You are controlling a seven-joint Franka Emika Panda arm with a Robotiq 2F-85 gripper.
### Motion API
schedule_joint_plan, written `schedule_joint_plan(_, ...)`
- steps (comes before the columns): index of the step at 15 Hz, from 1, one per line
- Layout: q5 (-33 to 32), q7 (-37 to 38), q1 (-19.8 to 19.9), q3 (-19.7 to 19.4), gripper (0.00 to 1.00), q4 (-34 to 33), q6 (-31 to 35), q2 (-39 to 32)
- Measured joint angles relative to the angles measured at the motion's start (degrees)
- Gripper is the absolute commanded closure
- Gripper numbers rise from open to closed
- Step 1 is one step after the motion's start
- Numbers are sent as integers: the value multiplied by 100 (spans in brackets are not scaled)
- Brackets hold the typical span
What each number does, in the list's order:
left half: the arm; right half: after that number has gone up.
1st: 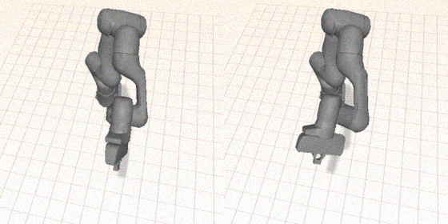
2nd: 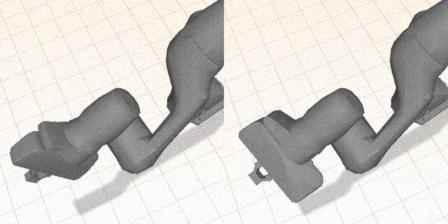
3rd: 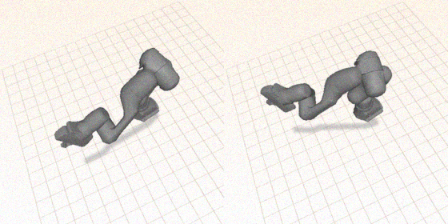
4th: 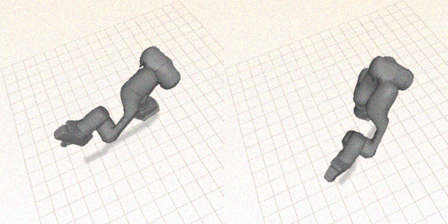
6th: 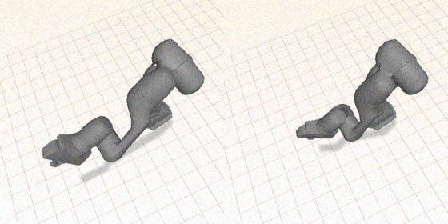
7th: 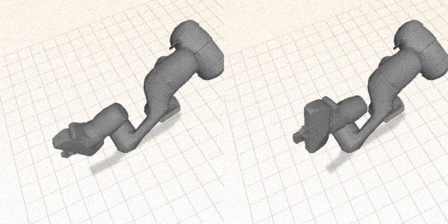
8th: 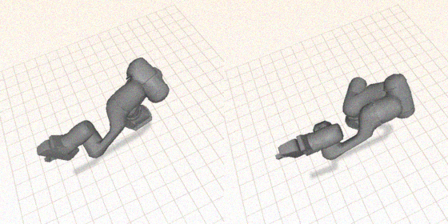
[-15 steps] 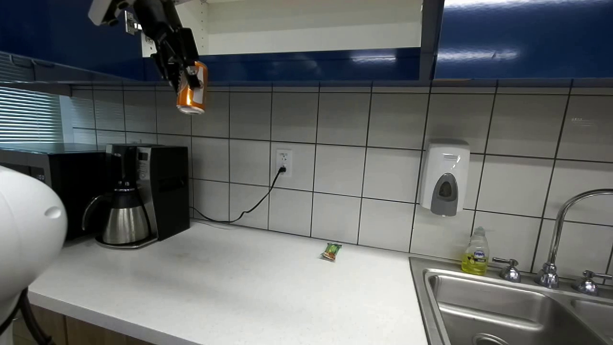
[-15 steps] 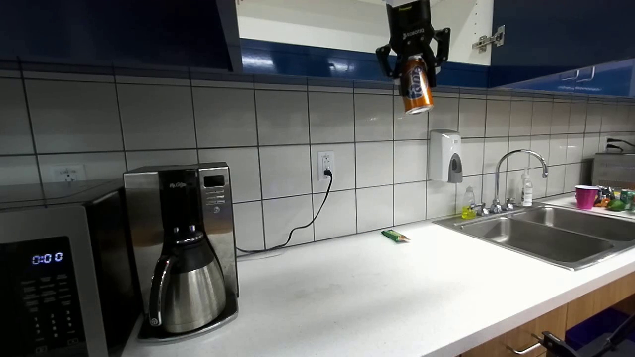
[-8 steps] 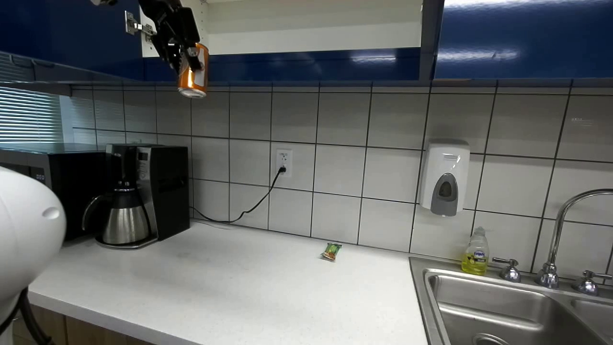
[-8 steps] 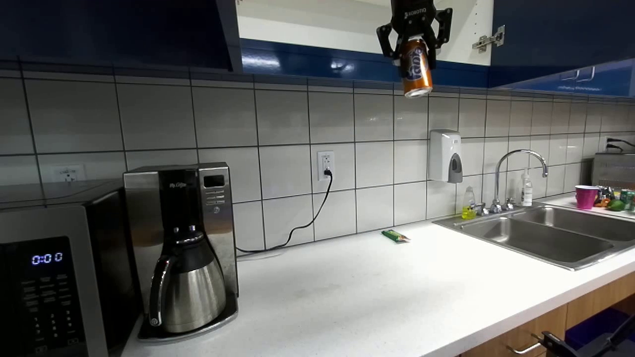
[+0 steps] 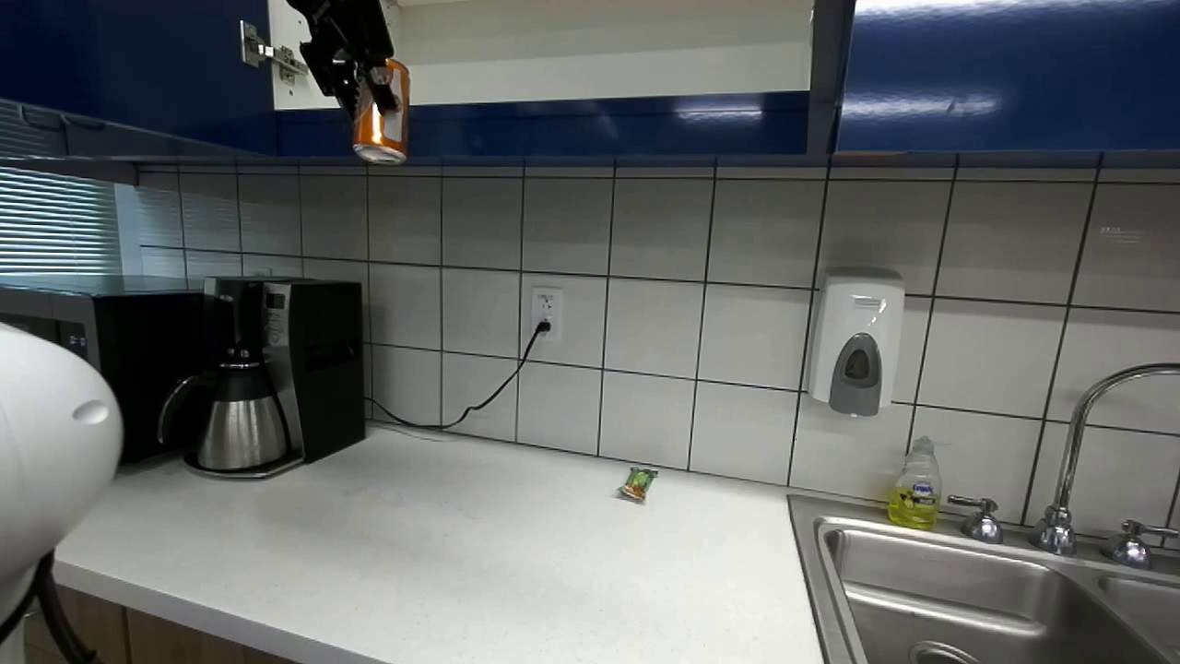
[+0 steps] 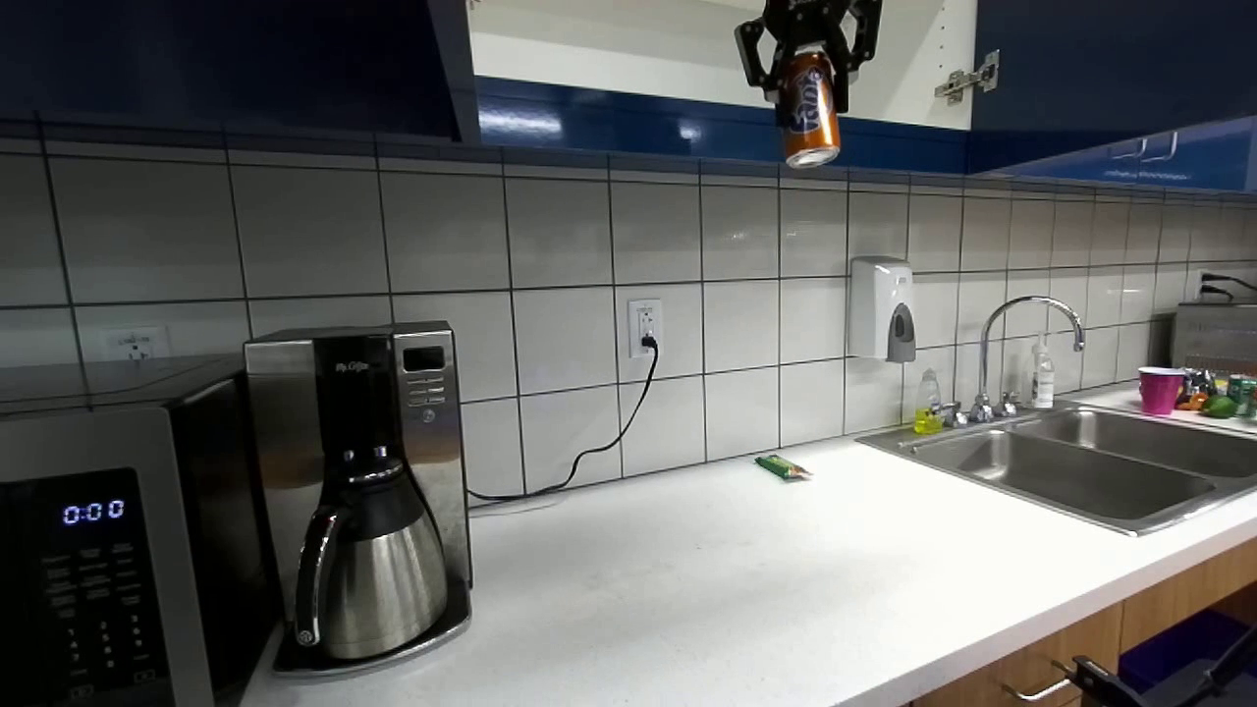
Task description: Put the orange can in the open upper cabinet.
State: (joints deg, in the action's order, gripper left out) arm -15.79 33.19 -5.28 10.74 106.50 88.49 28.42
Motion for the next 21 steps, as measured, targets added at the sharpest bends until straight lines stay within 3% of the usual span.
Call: schedule_joint_plan(21,-508,-4,91,274,62,-2599,-906,-1602)
